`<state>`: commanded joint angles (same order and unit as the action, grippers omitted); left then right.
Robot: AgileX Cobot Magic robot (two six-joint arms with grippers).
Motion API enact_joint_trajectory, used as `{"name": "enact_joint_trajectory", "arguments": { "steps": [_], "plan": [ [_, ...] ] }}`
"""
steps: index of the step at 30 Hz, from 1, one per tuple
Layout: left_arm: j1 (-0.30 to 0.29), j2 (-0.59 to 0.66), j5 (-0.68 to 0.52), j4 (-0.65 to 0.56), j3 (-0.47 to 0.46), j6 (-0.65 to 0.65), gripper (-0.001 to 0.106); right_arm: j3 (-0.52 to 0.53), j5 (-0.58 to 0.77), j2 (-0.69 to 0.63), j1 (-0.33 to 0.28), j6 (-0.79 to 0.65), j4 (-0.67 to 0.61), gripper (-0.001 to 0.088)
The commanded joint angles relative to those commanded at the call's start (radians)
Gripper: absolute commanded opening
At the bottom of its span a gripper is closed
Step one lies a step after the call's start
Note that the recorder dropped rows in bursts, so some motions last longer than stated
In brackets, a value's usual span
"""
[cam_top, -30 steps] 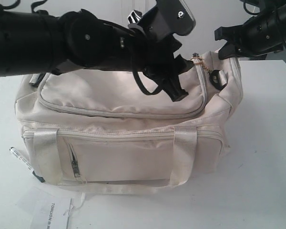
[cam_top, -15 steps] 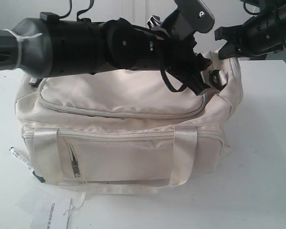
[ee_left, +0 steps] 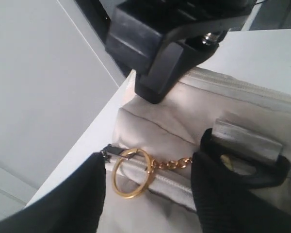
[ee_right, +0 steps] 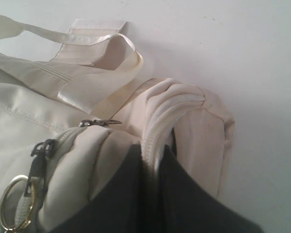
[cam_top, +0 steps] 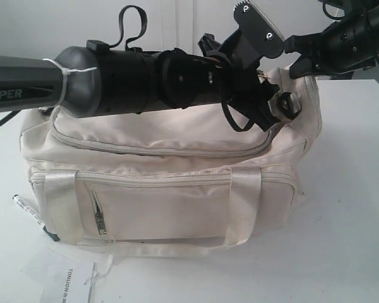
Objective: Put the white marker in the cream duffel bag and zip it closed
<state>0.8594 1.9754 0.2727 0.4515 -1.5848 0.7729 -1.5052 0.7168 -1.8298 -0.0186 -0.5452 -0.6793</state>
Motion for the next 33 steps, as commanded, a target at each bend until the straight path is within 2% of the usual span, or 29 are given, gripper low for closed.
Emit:
{"name": "enact_joint_trajectory", "arguments": {
  "steps": [8,14,21,23,24,26,28,30,33],
  "plan": [
    [0.0,0.033,0.058,0.0,0.0,0.011,0.057,0.0,0.0,0.0,0.0,0.0,0.0,0.0],
    [-0.003,0.073,0.032,0.0,-0.042,0.026,0.057,0.0,0.0,0.0,0.0,0.0,0.0,0.0],
    [-0.003,0.092,0.009,0.047,-0.061,0.01,0.049,0.0,0.0,0.0,0.0,0.0,0.0,0.0],
    [-0.003,0.092,0.009,0.125,-0.061,0.01,0.049,0.0,0.0,0.0,0.0,0.0,0.0,0.0],
    [-0.003,0.092,0.009,0.218,-0.061,0.01,0.052,0.0,0.0,0.0,0.0,0.0,0.0,0.0],
    [-0.003,0.092,0.009,0.323,-0.061,0.02,0.06,0.0,0.0,0.0,0.0,0.0,0.0,0.0],
    [-0.003,0.092,0.018,0.366,-0.061,0.042,0.064,0.0,0.0,0.0,0.0,0.0,0.0,0.0],
    [-0.005,0.084,0.032,0.401,-0.061,0.042,0.065,0.0,0.0,0.0,0.0,0.0,0.0,0.0],
    [-0.032,0.09,-0.018,0.54,-0.075,0.014,0.064,0.0,0.0,0.0,0.0,0.0,0.0,0.0]
  ]
}}
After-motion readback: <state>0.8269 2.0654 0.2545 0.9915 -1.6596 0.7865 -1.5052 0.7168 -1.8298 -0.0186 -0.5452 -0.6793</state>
